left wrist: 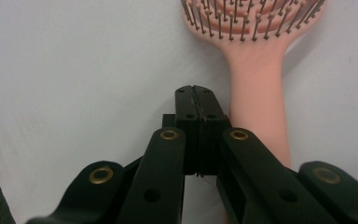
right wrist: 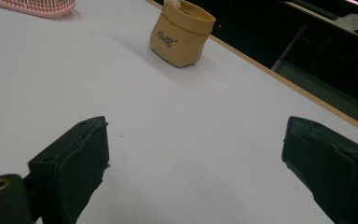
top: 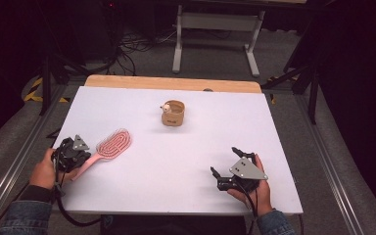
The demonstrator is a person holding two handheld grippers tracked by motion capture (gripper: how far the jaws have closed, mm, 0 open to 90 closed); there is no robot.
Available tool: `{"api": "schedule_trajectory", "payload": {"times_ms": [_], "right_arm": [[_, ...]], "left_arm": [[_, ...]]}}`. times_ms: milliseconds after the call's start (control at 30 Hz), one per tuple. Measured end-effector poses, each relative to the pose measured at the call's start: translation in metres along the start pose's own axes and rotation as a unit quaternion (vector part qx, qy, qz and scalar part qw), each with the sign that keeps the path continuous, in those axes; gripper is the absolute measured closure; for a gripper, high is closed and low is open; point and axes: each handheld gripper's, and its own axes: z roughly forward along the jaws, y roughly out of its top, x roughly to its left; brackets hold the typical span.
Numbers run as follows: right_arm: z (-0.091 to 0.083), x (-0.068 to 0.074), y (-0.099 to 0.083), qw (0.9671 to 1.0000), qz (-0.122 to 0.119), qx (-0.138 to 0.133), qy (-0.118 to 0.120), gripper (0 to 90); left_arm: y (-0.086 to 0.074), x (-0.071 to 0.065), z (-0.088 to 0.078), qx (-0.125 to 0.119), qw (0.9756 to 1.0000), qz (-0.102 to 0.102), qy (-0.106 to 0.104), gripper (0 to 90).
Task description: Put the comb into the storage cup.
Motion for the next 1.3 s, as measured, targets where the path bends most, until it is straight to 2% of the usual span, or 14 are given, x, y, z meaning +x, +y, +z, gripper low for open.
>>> {"api": "schedule_trajectory", "payload": {"times_ms": [100, 200, 233, 267, 333, 500, 567, 633, 767, 833, 867, 1100, 1200, 1300], "right_arm": [[0.000, -0.001, 0.000, 1.0000, 0.001, 0.000, 0.000, 7.7], [0.000, 0.000, 0.000, 1.0000, -0.002, 0.000, -0.001, 7.7], [0.000, 0.000, 0.000, 1.0000, -0.002, 0.000, -0.001, 7.7], [0.000, 0.000, 0.000, 1.0000, -0.002, 0.000, -0.002, 7.7], [0.000, -0.001, 0.000, 1.0000, -0.002, 0.000, -0.002, 7.7], [0.000, -0.001, 0.000, 1.0000, -0.003, 0.001, -0.003, 7.7], [0.000, -0.001, 0.000, 1.0000, -0.003, 0.001, -0.002, 7.7], [0.001, -0.001, 0.000, 1.0000, -0.004, 0.002, -0.002, 7.7], [0.001, -0.001, 0.000, 1.0000, -0.003, 0.003, -0.001, 7.6], [0.001, -0.001, 0.000, 1.0000, -0.004, 0.003, -0.001, 7.6], [0.001, -0.001, 0.000, 1.0000, -0.003, 0.003, -0.001, 7.6], [0.001, -0.001, 0.000, 1.0000, -0.004, 0.005, 0.001, 7.8], [0.002, -0.002, -0.001, 1.0000, -0.001, 0.006, 0.000, 7.8], [0.002, -0.002, -0.001, 1.0000, 0.000, 0.005, -0.001, 7.8]], "left_arm": [[-0.001, 0.003, 0.000, -0.006, 0.9999, -0.006, -0.007, 89.0], [-0.002, 0.006, -0.002, -0.007, 0.9999, -0.014, -0.003, 81.4], [-0.003, 0.007, -0.003, -0.013, 0.9997, -0.022, 0.007, 76.7], [-0.003, 0.008, -0.005, -0.018, 0.9995, -0.023, 0.012, 69.5], [-0.004, 0.008, -0.008, -0.026, 0.9991, -0.025, 0.020, 61.6], [-0.006, 0.012, -0.018, -0.048, 0.9981, -0.036, 0.017, 43.6], [-0.007, 0.014, -0.022, -0.063, 0.9967, -0.050, 0.006, 36.3], [-0.007, 0.014, -0.025, -0.080, 0.9953, -0.055, -0.004, 30.7], [-0.003, 0.009, -0.029, -0.087, 0.9950, -0.043, -0.027, 21.2], [-0.001, 0.007, -0.026, -0.074, 0.9959, -0.031, -0.042, 20.7], [0.000, 0.005, -0.025, -0.066, 0.9966, -0.025, -0.043, 19.9], [0.007, 0.000, -0.009, -0.013, 0.9983, -0.020, -0.053, 15.6], [0.012, 0.002, -0.001, 0.006, 0.9977, -0.023, -0.064, 12.9], [0.016, 0.002, 0.004, 0.025, 0.9967, -0.013, -0.077, 12.9]]}}
